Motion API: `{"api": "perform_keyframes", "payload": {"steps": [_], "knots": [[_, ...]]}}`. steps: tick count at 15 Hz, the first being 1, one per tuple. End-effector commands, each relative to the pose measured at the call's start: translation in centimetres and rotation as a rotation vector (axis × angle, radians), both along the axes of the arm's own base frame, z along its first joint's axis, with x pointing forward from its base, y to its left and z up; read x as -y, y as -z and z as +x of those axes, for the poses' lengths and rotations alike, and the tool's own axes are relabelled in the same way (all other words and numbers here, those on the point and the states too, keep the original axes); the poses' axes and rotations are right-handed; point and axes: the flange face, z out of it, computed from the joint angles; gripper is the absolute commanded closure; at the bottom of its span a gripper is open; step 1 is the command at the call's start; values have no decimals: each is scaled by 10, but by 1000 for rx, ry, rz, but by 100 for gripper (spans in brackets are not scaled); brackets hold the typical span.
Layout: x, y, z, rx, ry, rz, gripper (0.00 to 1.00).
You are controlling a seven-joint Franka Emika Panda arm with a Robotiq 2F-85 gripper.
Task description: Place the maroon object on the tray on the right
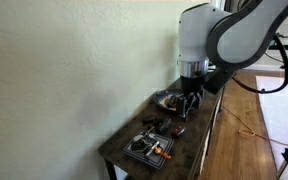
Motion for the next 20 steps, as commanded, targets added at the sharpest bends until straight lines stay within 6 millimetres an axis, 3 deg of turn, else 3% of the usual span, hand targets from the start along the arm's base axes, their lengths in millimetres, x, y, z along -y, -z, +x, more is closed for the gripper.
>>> {"api": "perform_keyframes", "payload": {"steps": [1, 4, 12, 16, 20], "knots": [[-1, -1, 0, 0, -3, 0, 0], [-2, -1, 1, 1, -5, 1, 0], [21, 39, 22, -18, 185, 62, 0], [38, 56, 34, -4, 392, -31, 0], [30, 68, 42, -10, 583, -85, 0]]}}
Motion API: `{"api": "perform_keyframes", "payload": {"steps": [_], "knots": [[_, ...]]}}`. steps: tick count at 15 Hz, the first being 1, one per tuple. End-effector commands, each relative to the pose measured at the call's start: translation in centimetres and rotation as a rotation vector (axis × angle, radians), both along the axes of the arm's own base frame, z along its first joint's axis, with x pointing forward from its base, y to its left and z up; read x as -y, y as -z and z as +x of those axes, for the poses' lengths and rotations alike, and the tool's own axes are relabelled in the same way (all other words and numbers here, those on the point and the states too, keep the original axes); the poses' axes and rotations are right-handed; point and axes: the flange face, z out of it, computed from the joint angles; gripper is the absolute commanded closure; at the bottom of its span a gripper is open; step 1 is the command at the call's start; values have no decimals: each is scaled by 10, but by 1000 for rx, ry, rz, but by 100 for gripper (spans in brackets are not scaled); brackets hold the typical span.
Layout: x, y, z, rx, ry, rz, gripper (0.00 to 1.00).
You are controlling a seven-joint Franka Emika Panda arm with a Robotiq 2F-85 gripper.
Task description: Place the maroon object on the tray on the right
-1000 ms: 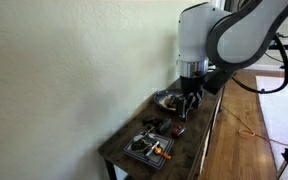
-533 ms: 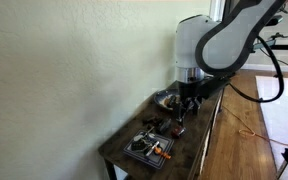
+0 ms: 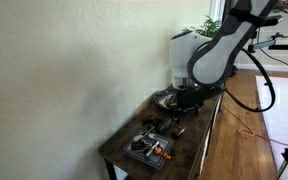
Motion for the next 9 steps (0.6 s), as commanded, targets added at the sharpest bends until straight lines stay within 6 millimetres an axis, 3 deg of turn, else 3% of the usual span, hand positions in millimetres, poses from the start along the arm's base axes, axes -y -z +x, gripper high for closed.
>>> {"api": "perform_keyframes", "payload": {"steps": [1, 6, 9], "knots": [[-14, 8, 9, -3, 146, -37, 0], [-33, 13, 10, 11, 274, -57, 0], [-33, 17, 10, 14, 367, -36, 0]]}}
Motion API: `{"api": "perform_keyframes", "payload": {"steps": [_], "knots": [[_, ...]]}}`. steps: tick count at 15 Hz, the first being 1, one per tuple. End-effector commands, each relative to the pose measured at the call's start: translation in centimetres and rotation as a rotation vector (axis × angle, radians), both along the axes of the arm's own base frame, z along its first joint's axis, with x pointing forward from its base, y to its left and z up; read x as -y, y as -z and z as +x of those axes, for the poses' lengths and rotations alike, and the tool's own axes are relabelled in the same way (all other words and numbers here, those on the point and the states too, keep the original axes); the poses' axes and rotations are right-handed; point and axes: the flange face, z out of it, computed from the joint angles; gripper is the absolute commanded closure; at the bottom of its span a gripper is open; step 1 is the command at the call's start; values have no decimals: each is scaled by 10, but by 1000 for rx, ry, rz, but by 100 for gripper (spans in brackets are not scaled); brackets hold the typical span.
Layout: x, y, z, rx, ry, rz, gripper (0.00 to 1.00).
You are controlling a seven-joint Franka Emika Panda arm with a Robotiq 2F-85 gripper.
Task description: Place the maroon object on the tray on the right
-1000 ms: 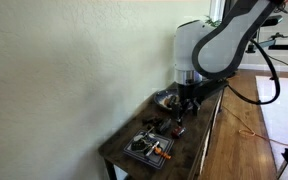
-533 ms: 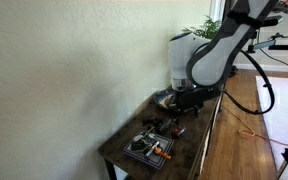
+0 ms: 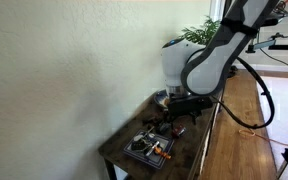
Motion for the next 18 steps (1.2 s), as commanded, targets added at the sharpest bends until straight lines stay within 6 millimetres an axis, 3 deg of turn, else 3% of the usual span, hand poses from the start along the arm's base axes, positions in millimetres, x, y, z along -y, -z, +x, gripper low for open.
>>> {"api": "perform_keyframes", "payload": {"steps": [1, 9, 18], "knots": [[1, 0, 1, -2, 125, 1, 0], [2, 14, 6, 17, 303, 47, 0], [7, 33, 27, 74, 420, 76, 0]]}}
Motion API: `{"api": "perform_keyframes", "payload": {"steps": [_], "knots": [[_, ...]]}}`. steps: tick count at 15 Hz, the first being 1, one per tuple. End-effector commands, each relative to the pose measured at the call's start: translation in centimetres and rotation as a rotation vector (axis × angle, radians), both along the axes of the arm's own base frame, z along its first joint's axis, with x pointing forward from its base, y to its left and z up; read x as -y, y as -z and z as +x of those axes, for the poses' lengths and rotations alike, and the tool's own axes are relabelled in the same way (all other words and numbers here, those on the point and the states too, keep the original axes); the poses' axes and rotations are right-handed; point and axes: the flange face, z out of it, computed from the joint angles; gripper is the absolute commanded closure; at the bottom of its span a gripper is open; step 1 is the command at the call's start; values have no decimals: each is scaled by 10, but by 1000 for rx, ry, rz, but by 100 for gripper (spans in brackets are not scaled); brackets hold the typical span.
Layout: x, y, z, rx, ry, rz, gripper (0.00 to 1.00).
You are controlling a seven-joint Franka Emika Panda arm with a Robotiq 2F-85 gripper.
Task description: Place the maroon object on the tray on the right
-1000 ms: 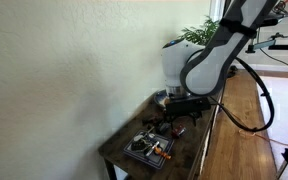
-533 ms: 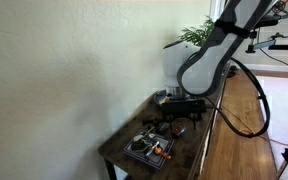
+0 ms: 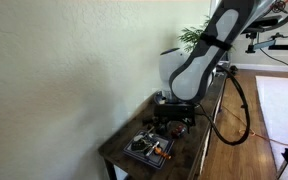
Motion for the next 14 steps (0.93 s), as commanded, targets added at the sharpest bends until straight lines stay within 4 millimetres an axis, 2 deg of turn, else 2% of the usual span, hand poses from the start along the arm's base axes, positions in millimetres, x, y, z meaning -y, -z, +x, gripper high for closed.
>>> {"api": "perform_keyframes", "payload": {"steps": [1, 2, 3, 4, 7, 12, 14], "knots": [[1, 5, 6, 33, 64, 13, 0], [1, 8, 5, 34, 73, 14, 0], [3, 11, 4, 29, 82, 19, 25], [4, 13, 1, 28, 88, 21, 26], [7, 16, -4, 35, 113, 33, 47], [10, 9, -8, 78, 119, 28, 80], [9, 2, -11, 93, 111, 26, 83]]}}
